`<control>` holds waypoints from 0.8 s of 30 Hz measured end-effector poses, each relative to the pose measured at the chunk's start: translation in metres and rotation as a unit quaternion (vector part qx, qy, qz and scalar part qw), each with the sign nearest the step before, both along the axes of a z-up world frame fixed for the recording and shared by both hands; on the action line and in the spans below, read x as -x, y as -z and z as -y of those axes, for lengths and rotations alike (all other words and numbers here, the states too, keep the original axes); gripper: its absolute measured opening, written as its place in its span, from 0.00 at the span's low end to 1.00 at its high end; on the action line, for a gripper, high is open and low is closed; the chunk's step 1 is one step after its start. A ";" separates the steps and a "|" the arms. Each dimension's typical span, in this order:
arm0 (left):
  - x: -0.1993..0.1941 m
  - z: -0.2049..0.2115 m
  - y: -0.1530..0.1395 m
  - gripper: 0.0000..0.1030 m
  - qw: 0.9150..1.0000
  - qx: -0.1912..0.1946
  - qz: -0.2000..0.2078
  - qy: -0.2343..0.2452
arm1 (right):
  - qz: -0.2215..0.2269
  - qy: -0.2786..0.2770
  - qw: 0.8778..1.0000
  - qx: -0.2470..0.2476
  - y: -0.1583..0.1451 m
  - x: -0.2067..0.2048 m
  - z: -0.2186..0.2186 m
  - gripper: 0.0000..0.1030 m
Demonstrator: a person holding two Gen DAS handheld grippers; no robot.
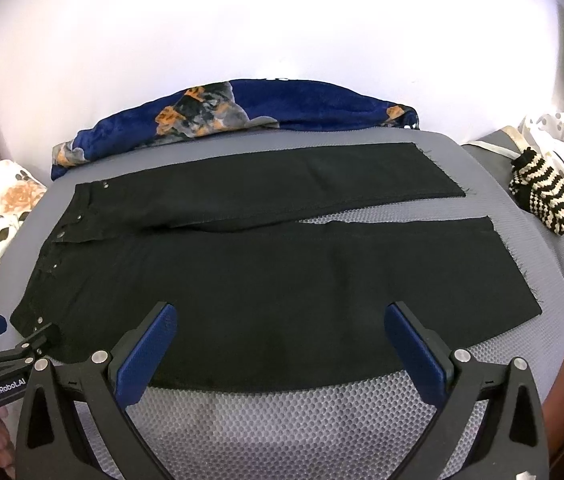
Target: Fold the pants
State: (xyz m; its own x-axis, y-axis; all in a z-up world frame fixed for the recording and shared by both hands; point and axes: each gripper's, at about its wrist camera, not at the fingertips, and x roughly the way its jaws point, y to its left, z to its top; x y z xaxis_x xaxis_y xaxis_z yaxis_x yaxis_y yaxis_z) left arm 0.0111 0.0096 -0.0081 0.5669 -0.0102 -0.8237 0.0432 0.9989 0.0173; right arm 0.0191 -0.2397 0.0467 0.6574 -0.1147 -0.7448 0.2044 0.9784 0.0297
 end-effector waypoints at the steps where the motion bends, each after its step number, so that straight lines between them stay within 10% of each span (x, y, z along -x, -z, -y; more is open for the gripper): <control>1: -0.001 -0.002 0.000 1.00 1.000 0.003 0.000 0.000 | 0.001 -0.001 1.000 -0.002 -0.001 -0.001 0.001 1.00; 13: -0.077 -0.076 -0.028 0.99 0.995 0.085 0.022 -0.040 | -0.007 -0.040 0.997 -0.066 -0.005 -0.034 0.009 1.00; 20: -0.167 -0.149 -0.031 0.61 0.980 0.195 0.019 -0.036 | -0.016 -0.036 0.990 -0.135 0.002 -0.071 0.017 1.00; 24: -0.226 -0.178 -0.013 0.56 0.965 0.260 -0.014 -0.025 | -0.029 -0.013 0.990 -0.138 0.010 -0.097 0.024 1.00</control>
State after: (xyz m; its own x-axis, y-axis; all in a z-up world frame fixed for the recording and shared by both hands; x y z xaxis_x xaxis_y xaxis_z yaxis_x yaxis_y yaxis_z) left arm 0.2376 0.1871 0.0050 0.5549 -0.3990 -0.7300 -0.0120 0.8735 -0.4866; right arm 0.1159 -0.2636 0.0368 0.6122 0.1160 -0.7821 0.1877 0.9396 0.2863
